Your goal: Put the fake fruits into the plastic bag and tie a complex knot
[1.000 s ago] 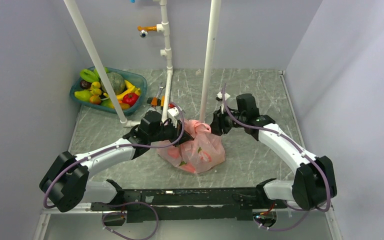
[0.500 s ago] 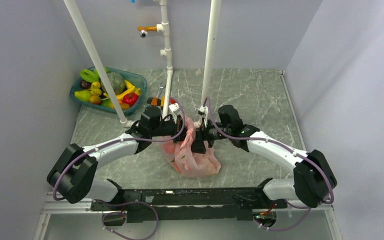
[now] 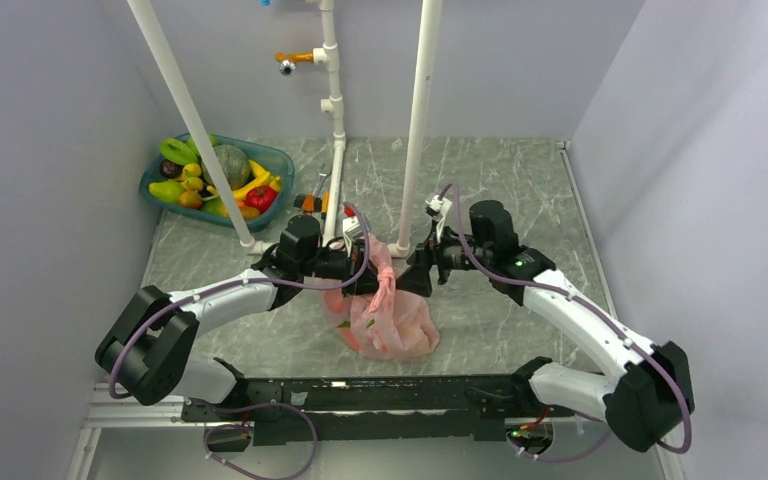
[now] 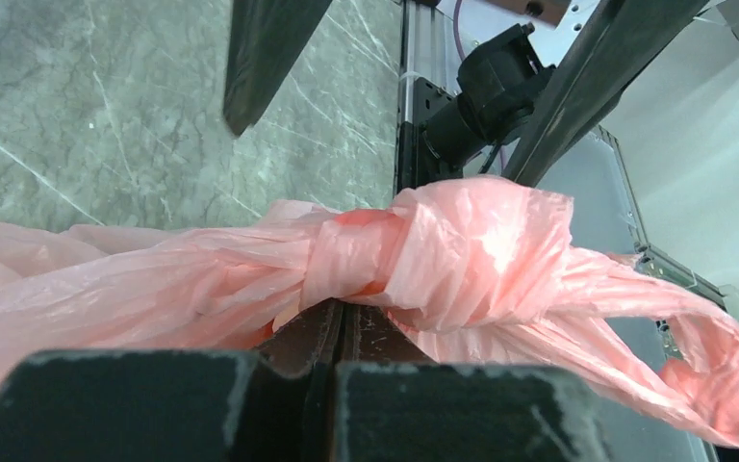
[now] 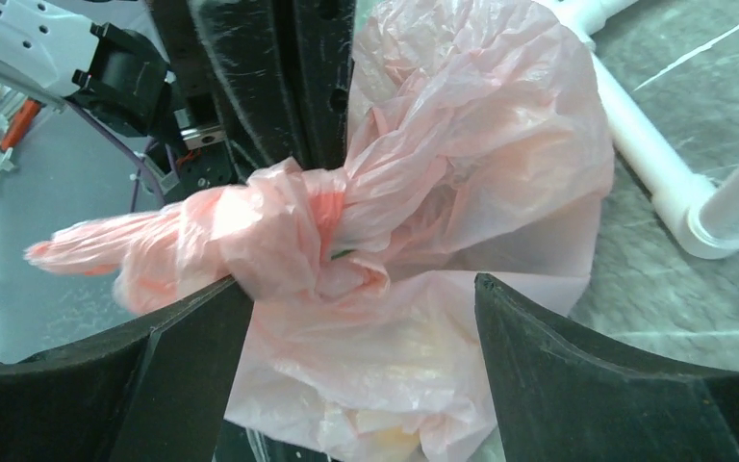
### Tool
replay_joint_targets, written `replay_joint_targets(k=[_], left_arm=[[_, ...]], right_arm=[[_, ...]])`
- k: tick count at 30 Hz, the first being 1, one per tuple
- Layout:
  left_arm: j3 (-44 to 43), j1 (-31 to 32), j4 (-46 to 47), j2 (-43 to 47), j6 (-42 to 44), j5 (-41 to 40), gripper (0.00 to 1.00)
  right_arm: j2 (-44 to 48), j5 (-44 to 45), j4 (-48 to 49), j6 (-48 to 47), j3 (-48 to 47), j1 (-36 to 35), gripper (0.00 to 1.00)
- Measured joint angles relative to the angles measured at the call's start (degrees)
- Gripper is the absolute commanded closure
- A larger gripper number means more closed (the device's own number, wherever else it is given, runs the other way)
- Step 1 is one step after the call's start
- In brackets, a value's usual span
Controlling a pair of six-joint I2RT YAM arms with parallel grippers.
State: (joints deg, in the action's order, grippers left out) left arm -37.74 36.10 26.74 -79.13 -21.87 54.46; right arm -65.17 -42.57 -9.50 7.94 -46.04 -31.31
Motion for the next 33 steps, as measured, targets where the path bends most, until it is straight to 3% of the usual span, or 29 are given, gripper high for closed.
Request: replay_joint_targets(k=[4, 6, 7, 9, 12, 15, 23, 29, 33], left_arm=[[0.0, 0.0, 0.0, -0.5, -0.1, 0.9, 1.00], [0.0, 0.0, 0.0, -0.6, -0.1, 1.2, 1.00], [0.0, 0.0, 0.0, -0.6, -0.1, 1.2, 1.00], [0.0, 0.0, 0.0, -0.6, -0.1, 1.2, 1.00], [0.0, 0.0, 0.4, -1.3, -0.2, 1.4, 1.00], [-0.1, 0.0, 0.4, -2.5, -0.3, 1.5, 1.00], [-2.5, 0.3, 5.6, -7.0, -4.0, 1.8, 1.00], [-3.1, 0.6, 13.0, -8.9, -8.2, 4.3, 1.00], [-3.0, -0.1, 14.9, -8.9, -8.9, 6.7, 1.00]], right_arm=[[3.8, -0.4, -4.4, -3.4, -0.3, 2.0, 0.48], [4.4, 0.2, -5.5, -4.4, -0.3, 2.9, 0.58], [4.4, 0.5, -5.6, -4.7, -0.2, 3.2, 0.58], [4.0, 1.0, -5.4, -5.0, 0.2, 3.8, 0.51], [1.8, 0.9, -4.4, -4.5, 0.5, 4.1, 0.26], [-0.6, 0.2, -2.8, -3.8, 0.5, 3.0, 0.16], [-3.0, 1.3, 3.4, -0.6, 0.8, -5.7, 0.14], [-9.9, 2.8, 11.9, 5.6, 0.8, -7.0, 0.18], [-10.8, 3.2, 14.6, 6.8, 0.6, -8.4, 0.09]])
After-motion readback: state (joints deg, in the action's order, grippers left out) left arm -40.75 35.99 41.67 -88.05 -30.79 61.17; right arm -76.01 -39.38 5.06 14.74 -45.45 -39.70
